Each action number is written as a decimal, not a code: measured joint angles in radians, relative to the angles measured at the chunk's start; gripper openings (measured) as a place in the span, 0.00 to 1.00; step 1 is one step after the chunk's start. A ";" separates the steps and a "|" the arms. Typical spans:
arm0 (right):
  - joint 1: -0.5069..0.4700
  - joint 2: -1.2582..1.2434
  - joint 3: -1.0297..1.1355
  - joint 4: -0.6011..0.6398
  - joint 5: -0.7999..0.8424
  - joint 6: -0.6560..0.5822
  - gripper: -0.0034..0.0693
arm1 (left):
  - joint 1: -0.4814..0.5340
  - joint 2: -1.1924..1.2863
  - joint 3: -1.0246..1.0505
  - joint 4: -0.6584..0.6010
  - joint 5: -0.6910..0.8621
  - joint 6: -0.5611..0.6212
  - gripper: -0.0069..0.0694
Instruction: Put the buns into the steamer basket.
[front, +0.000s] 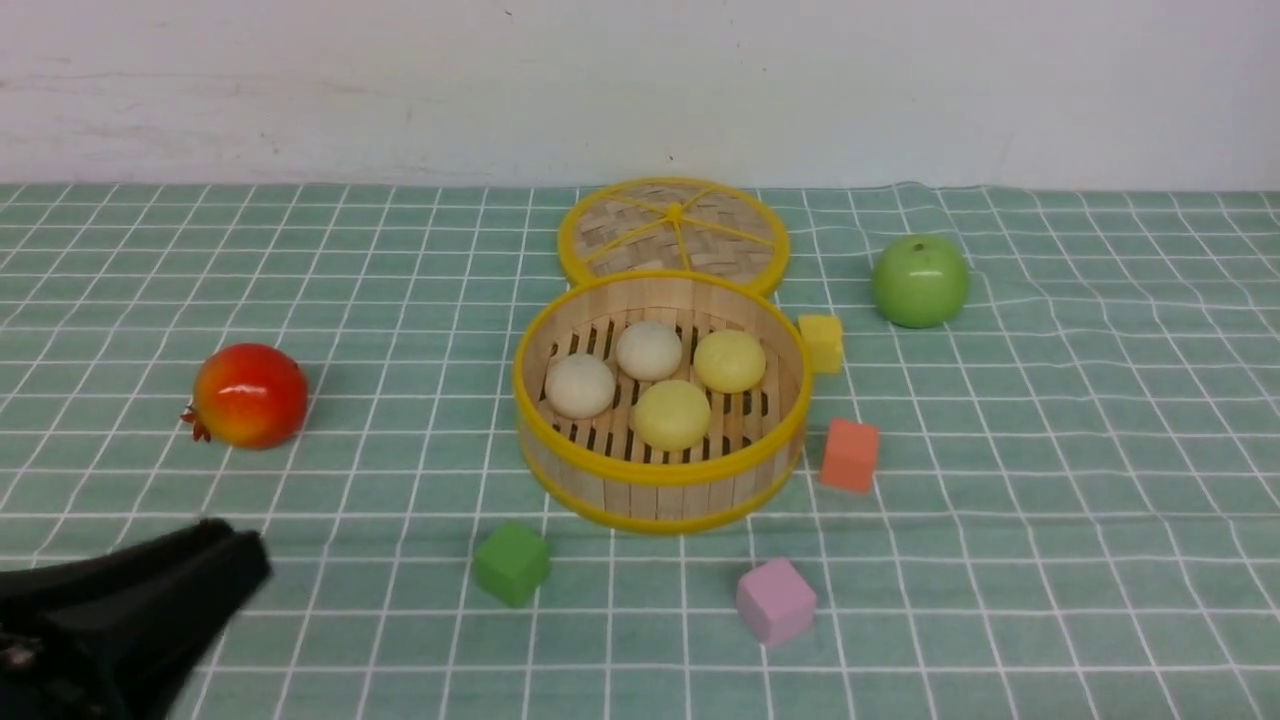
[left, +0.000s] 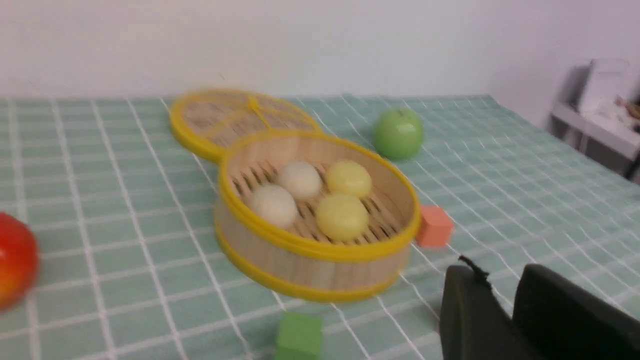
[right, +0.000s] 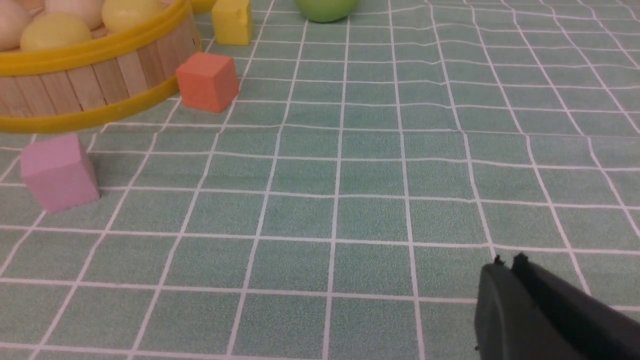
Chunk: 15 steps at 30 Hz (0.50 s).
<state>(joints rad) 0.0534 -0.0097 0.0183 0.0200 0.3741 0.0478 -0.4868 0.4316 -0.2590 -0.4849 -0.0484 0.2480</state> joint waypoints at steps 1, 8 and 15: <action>0.000 0.000 0.000 0.000 0.000 0.000 0.07 | 0.025 -0.022 0.008 0.014 0.001 -0.024 0.21; 0.000 0.000 0.000 0.000 0.000 0.000 0.08 | 0.303 -0.281 0.150 0.335 0.200 -0.235 0.07; 0.000 -0.001 0.000 -0.002 0.000 0.000 0.09 | 0.382 -0.441 0.287 0.468 0.417 -0.461 0.07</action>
<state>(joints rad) 0.0534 -0.0106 0.0183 0.0182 0.3741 0.0478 -0.1048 -0.0097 0.0282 -0.0173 0.3685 -0.2126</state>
